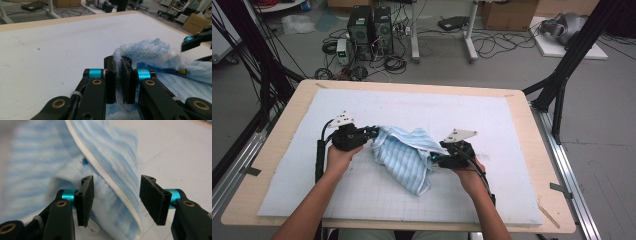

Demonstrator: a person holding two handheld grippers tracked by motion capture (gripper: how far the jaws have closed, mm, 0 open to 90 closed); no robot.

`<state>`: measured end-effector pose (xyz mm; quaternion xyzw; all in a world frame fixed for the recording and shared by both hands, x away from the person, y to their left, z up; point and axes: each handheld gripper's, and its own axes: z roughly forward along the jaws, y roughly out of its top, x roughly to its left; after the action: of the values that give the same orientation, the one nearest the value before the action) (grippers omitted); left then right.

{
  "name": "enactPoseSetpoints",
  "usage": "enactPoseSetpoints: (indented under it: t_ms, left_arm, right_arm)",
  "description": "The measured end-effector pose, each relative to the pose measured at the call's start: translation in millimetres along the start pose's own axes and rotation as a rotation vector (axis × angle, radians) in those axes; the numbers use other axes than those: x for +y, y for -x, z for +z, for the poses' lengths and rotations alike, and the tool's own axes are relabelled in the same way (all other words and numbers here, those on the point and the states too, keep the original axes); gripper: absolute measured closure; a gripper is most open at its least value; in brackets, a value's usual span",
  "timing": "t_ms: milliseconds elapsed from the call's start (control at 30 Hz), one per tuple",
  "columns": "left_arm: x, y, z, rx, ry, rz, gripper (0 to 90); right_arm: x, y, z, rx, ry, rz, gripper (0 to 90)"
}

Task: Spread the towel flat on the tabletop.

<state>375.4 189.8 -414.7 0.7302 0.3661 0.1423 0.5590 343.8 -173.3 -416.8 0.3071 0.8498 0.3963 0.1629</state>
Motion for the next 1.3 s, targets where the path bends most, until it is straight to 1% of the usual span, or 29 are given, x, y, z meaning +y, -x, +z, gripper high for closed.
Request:
enactPoseSetpoints:
  t_ms: [67, 100, 167, 200, 233, 300, 367, 433, 467, 533, 567, 633, 733, 767, 800, 867, 900, 933, 967, 1000, 1033, 1067, 1100, 1133, 1167, 1200, 1233, 1267, 1300]
  left_arm:
    - [-0.5, -1.1, -1.8, 0.005, -0.001, 0.0, 83.1]
    - [-1.0, -2.4, -2.8, 0.008, -0.003, 0.002, 83.1]
    - [-3.1, -6.1, -6.4, 0.015, -0.004, -0.011, 83.1]
    - [-3.1, -6.1, -6.4, 0.015, -0.004, -0.011, 83.1]
    - [-4.4, -8.1, -8.3, 0.02, -0.002, -0.01, 83.1]
    - [-8.7, -13.6, -14.2, 0.035, -0.002, -0.023, 83.1]
    - [-10.3, -15.8, -16.3, 0.04, -0.001, -0.028, 83.1]
    - [-13.8, -19.5, -19.7, 0.043, -0.005, -0.033, 83.1]
    - [-16.3, -20.0, -21.4, 0.041, -0.009, -0.033, 83.1]
    - [-17.5, -19.9, -21.9, 0.039, -0.009, -0.034, 83.1]
    - [-18.6, -19.9, -22.5, 0.038, -0.01, -0.033, 83.1]
    - [-20.2, -19.9, -24.1, 0.034, -0.012, -0.033, 83.1]
    - [-21.9, -19.7, -26.2, 0.026, -0.011, -0.031, 82.9]
    - [-22.2, -19.8, -26.9, 0.023, -0.015, -0.026, 82.9]
    - [-23.0, -19.4, -27.5, 0.015, -0.016, -0.024, 82.6]
    - [-23.1, -18.6, -27.3, 0.012, -0.015, -0.023, 81.4]
    - [-23.0, -17.6, -27.0, 0.009, -0.012, -0.022, 79.9]
    - [-23.0, -16.4, -25.4, 0.01, -0.013, -0.022, 75.9]
    - [-23.0, -16.4, -25.4, 0.01, -0.013, -0.022, 68.2]
    - [-23.5, -16.0, -23.8, 0.022, -0.018, -0.029, 55.7]
    - [-23.9, -16.0, -23.0, 0.029, -0.019, -0.034, 51.0]
    - [-24.3, -16.0, -22.7, 0.029, -0.022, -0.039, 50.0]
    - [-23.8, -15.8, -23.5, 0.025, -0.011, -0.038, 48.5]
    - [-23.2, -15.6, -24.2, 0.021, 0.0, -0.038, 45.8]
    - [-22.7, -15.4, -25.0, 0.018, 0.007, -0.037, 44.3]
    - [-22.0, -14.8, -26.3, 0.014, 0.013, -0.035, 43.9]
    - [-22.0, -14.8, -26.3, 0.014, 0.013, -0.035, 42.6]
    - [-21.7, -14.8, -26.9, 0.008, 0.016, -0.032, 41.2]
    - [-21.5, -14.7, -27.5, -0.001, 0.019, -0.036, 40.7]
  right_arm:
    - [0.6, -1.0, 12.2, -0.01, -0.051, -0.032, 46.4]
    - [3.7, -1.0, 21.7, -0.006, -0.084, -0.061, 55.1]
    - [9.5, -0.4, 27.9, 0.026, -0.121, -0.093, 78.7]
    - [9.5, -0.4, 27.9, 0.026, -0.121, -0.093, 78.7]
    - [17.7, 0.1, 29.8, 0.021, -0.13, -0.138, 87.9]
    - [26.5, 5.7, 28.3, 0.03, -0.092, -0.099, 87.9]
    - [30.5, 9.5, 27.5, 0.026, -0.084, -0.087, 88.0]
    - [36.7, 16.2, 26.6, 0.002, -0.071, -0.07, 88.1]
    - [42.3, 22.5, 28.6, -0.028, -0.07, -0.066, 88.2]
    - [49.6, 27.6, 31.6, -0.061, -0.058, -0.062, 88.5]
    - [49.6, 27.6, 31.6, -0.061, -0.058, -0.062, 88.5]
    - [61.8, 37.3, 39.0, -0.098, -0.033, -0.035, 88.7]
    - [72.9, 46.2, 49.9, -0.147, -0.033, -0.022, 88.8]
    - [72.9, 46.2, 49.9, -0.147, -0.033, -0.022, 88.8]
    - [80.4, 52.1, 56.4, -0.181, -0.031, -0.009, 88.8]
    - [88.5, 56.5, 61.6, -0.215, -0.023, -0.006, 88.9]
    - [92.8, 58.5, 64.0, -0.23, -0.025, 0.002, 88.8]
    - [97.3, 60.4, 66.4, -0.254, -0.026, -0.007, 88.8]
    - [97.3, 60.4, 66.4, -0.254, -0.026, -0.007, 88.8]
    - [105.6, 63.0, 70.7, -0.297, -0.038, -0.001, 88.9]
    - [107.3, 64.9, 72.0, -0.301, -0.038, 0.001, 88.8]
    - [109.2, 65.7, 73.8, -0.302, -0.051, 0.014, 88.8]
    - [110.0, 66.3, 75.0, -0.31, -0.057, 0.01, 88.8]
    - [109.8, 65.6, 75.9, -0.307, -0.056, 0.023, 88.6]
    - [109.2, 65.3, 76.7, -0.295, -0.061, 0.027, 87.5]
    - [108.5, 64.1, 76.8, -0.289, -0.065, 0.033, 82.7]
    - [108.5, 64.1, 76.8, -0.289, -0.065, 0.033, 82.7]
    - [105.1, 59.7, 73.5, -0.263, -0.038, 0.039, 71.7]
    - [103.2, 57.6, 70.5, -0.25, -0.023, 0.042, 68.7]
